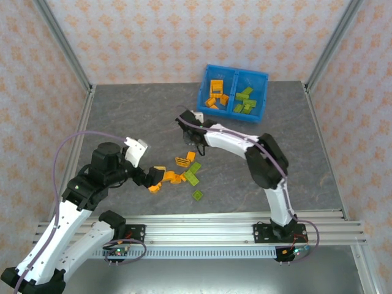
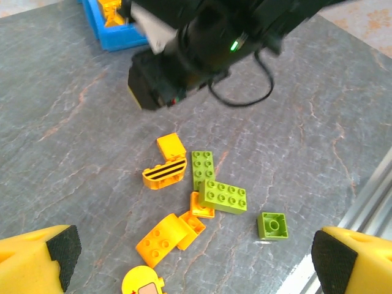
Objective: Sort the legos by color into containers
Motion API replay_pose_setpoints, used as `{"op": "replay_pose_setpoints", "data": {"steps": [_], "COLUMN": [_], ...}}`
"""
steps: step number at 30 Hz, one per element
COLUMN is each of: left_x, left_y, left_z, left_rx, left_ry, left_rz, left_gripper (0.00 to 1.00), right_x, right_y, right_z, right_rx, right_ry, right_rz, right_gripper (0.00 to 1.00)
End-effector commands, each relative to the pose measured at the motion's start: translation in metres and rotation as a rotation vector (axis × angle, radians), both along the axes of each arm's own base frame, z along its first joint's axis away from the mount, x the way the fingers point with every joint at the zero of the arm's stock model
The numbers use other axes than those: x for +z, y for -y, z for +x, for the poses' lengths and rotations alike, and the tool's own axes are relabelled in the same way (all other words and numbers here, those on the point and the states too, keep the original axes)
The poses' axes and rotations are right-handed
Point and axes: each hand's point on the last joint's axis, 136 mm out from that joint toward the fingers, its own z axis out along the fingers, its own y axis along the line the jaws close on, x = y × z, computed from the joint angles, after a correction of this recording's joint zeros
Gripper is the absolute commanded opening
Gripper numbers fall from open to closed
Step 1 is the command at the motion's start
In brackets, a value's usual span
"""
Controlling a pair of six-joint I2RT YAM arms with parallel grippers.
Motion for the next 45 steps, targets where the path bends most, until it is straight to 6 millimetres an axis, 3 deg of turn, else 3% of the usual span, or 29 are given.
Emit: {"op": "replay_pose_setpoints", "data": {"steps": [1,5,10,14,17,22,28,32,37,42,45], "left_x": [0.002,0.002,0.002,0.000,0.000,0.000,0.001,0.000,0.000,-0.002,-0.008], "left_y": [0.007,0.003,0.002,0.001,-0.001,-0.002,-0.005,-0.006,-0.006,-0.011,-0.028], "left_z": [-0.001,0.002,0.003,0.003,0.003,0.002,0.003,0.004,0.004,0.008,0.023], "left_rx": [-0.052,-0.026,-0.023,-0.018,-0.012,-0.010,0.006,0.012,0.013,0.045,0.178], "left_ry": [0.026,0.032,0.037,0.036,0.038,0.040,0.055,0.055,0.056,0.066,0.060], "left_rz": [-0.016,0.000,0.005,0.012,0.015,0.018,0.026,0.031,0.033,0.044,0.076], "left_gripper": [1.00,1.00,1.00,1.00,1.00,1.00,1.00,1.00,1.00,1.00,1.00], "right_x": [0.078,0.116,0.132,0.114,0.099,0.067,0.050,0.066,0.090,0.100,0.107], "right_y": [0.036,0.086,0.154,0.202,0.225,0.249,0.260,0.259,0.257,0.248,0.240], "right_z": [0.022,0.040,0.084,0.127,0.155,0.186,0.207,0.209,0.193,0.149,0.111], "right_rx": [-0.078,-0.148,-0.271,-0.371,-0.413,-0.468,-0.485,-0.471,-0.462,-0.440,-0.414], "right_ry": [0.187,0.278,0.312,0.264,0.226,0.159,0.109,0.124,0.134,0.139,0.162], "right_rz": [0.062,0.031,-0.026,-0.054,-0.080,-0.050,-0.058,-0.059,-0.020,0.060,0.121], "right_gripper": [0.35,0.36,0.36,0.36,0.36,0.37,0.44,0.56,0.58,0.60,0.65]}}
